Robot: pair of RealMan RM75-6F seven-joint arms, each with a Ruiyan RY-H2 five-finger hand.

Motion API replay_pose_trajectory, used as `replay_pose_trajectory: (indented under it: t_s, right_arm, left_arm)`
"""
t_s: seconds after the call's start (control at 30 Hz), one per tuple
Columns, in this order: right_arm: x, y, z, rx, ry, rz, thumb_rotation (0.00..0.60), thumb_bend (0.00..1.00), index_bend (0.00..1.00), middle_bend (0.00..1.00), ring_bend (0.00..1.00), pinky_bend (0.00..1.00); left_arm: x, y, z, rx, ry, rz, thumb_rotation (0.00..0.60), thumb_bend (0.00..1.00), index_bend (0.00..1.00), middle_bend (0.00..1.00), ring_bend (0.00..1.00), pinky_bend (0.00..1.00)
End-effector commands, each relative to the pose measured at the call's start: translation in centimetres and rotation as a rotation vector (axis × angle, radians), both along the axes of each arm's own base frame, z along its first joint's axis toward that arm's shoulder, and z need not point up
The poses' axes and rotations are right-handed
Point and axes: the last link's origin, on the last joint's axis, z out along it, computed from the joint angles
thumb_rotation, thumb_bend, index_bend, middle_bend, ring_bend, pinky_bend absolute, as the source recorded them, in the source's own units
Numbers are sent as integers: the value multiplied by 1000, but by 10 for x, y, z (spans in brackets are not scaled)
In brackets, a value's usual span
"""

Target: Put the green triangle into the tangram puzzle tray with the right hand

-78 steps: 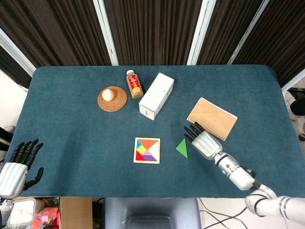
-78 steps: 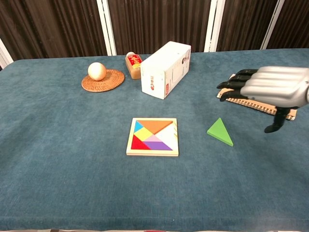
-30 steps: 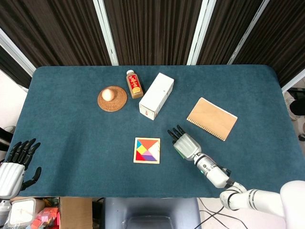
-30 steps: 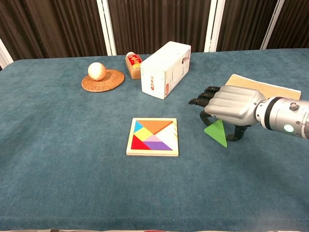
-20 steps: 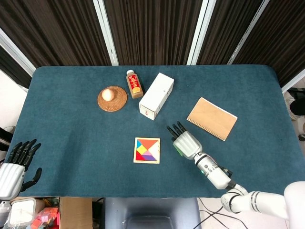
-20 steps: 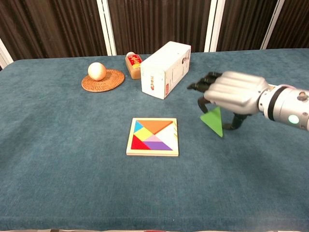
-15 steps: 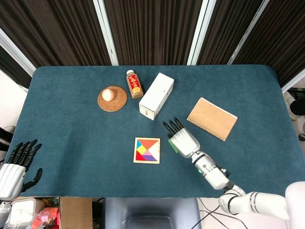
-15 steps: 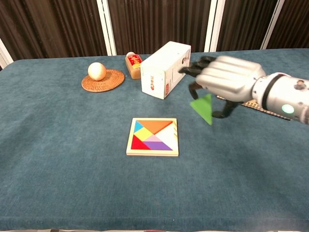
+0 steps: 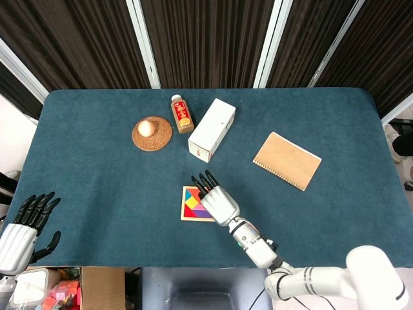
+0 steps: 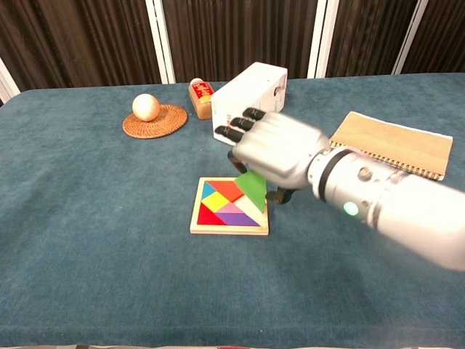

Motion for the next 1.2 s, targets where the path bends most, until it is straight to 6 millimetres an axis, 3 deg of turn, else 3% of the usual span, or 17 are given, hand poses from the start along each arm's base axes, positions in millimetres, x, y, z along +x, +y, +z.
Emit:
replay_pose_trajectory:
  t_s: [0.03, 0.67, 1.2]
  right_arm:
    - [1, 0, -7, -2, 11, -7, 600, 499, 746, 103, 0, 0]
    - [-5, -14, -11, -39, 53, -38, 600, 499, 746, 103, 0, 0]
    - [-2, -17, -28, -7, 30, -46, 600, 499, 733, 109, 0, 0]
  left_arm:
    - [0, 0, 1, -1, -2, -2, 600, 469, 0, 2, 17, 54]
    - [-1, -3, 2, -1, -2, -6, 600, 469, 0, 2, 17, 55]
    - [-2, 1, 1, -2, 3, 6, 600, 469, 0, 2, 17, 54]
